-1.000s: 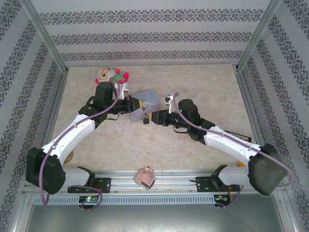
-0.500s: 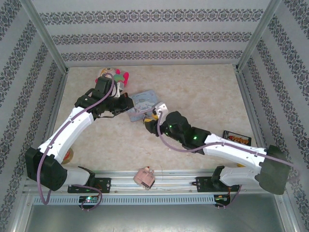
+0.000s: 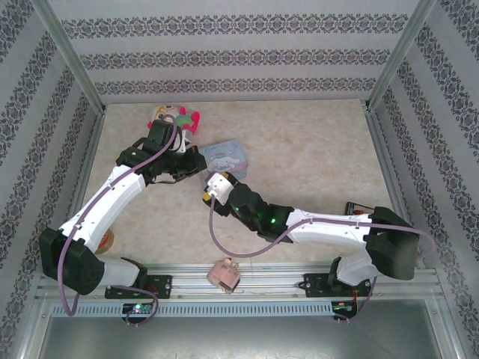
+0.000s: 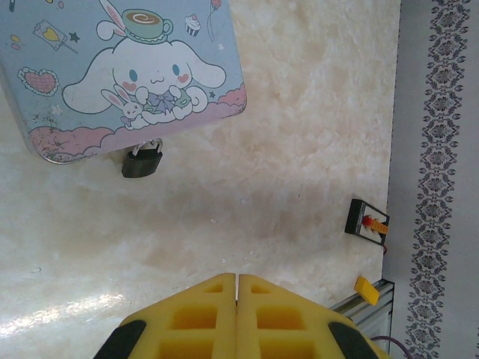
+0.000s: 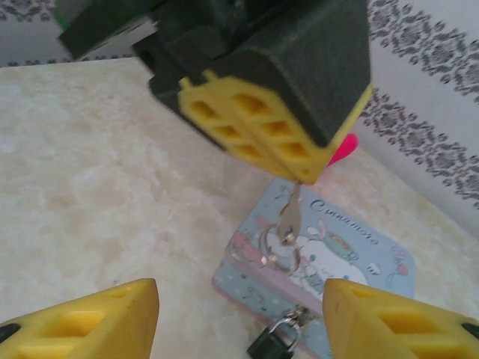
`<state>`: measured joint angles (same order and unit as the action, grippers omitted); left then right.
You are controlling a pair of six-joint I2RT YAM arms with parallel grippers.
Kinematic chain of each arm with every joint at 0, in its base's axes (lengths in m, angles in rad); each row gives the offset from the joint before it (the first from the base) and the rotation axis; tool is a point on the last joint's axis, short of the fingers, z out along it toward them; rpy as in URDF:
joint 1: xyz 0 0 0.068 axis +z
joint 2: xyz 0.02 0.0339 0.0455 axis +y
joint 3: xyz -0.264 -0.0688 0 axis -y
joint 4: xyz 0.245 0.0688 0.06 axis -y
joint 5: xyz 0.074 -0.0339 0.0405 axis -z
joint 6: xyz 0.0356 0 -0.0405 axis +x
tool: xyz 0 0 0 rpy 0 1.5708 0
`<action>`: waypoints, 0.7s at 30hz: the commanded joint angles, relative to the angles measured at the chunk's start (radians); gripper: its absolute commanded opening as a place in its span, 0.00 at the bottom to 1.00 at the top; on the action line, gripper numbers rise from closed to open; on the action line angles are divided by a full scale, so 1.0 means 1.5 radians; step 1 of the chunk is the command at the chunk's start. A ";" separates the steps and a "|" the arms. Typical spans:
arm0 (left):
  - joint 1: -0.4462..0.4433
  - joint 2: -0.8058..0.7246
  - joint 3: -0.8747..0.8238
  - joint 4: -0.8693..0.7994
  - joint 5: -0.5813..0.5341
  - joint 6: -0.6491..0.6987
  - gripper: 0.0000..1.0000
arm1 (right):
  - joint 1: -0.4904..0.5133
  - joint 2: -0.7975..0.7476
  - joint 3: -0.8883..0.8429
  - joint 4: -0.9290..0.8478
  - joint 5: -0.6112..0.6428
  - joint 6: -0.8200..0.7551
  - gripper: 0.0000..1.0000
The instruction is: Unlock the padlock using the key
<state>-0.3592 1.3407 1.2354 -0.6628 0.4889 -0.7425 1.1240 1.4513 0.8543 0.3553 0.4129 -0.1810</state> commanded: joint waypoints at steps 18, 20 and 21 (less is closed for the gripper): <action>-0.002 0.003 -0.003 -0.018 0.035 0.003 0.00 | -0.032 0.048 0.044 0.060 0.030 -0.012 0.39; -0.003 0.004 -0.003 -0.018 0.036 0.002 0.00 | -0.035 0.049 0.045 0.060 0.028 -0.010 0.34; -0.002 0.004 -0.004 -0.018 0.037 0.002 0.00 | -0.036 0.049 0.045 0.061 0.027 -0.010 0.32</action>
<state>-0.3592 1.3407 1.2346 -0.6632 0.5232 -0.7422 1.0782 1.5162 0.8913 0.4206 0.4553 -0.2100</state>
